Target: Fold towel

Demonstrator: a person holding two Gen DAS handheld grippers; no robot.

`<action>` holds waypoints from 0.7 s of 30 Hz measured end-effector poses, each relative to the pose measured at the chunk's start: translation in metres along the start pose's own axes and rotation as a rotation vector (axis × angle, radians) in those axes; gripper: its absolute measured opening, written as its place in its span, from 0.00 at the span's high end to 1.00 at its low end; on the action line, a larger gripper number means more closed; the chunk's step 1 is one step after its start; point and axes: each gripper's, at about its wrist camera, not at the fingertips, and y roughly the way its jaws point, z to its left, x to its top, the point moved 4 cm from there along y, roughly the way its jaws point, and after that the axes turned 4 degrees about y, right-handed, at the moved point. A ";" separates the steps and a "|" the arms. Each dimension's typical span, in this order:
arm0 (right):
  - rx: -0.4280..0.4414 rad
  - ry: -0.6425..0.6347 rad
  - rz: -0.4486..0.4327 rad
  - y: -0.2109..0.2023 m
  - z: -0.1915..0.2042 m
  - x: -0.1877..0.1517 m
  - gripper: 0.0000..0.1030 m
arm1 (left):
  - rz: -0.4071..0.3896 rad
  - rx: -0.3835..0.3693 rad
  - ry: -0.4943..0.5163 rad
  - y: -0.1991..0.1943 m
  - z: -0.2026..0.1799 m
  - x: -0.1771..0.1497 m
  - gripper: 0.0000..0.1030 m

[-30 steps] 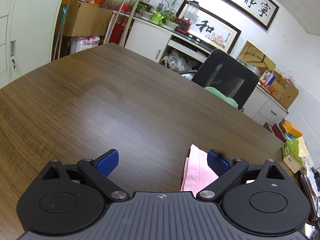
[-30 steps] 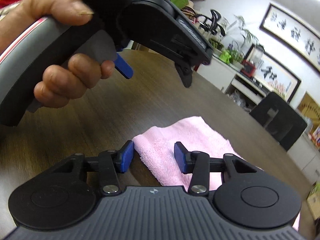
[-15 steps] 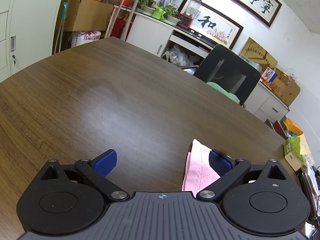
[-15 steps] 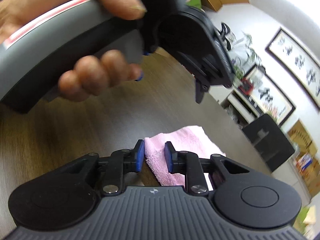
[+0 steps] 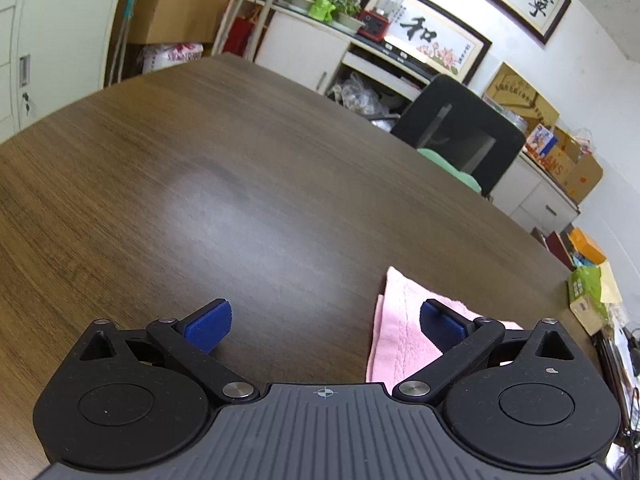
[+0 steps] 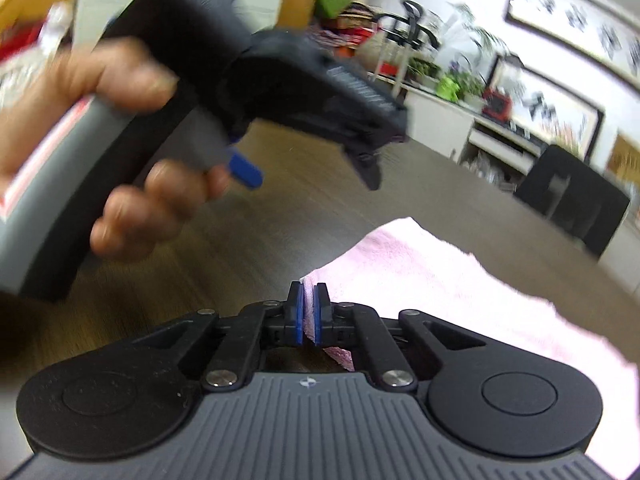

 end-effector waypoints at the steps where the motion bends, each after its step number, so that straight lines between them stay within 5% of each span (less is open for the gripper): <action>1: 0.025 0.047 -0.010 -0.006 -0.005 0.005 0.95 | 0.004 -0.002 0.002 0.000 -0.001 -0.001 0.01; 8: 0.152 0.281 -0.084 -0.038 -0.042 0.012 0.95 | 0.042 -0.031 0.022 0.005 -0.007 -0.007 0.01; 16: 0.139 0.302 -0.132 -0.050 -0.070 0.015 0.95 | 0.093 -0.103 -0.009 0.006 -0.010 -0.013 0.03; 21: 0.136 0.288 -0.149 -0.058 -0.068 0.014 0.95 | 0.136 -0.217 -0.051 0.011 -0.013 -0.015 0.08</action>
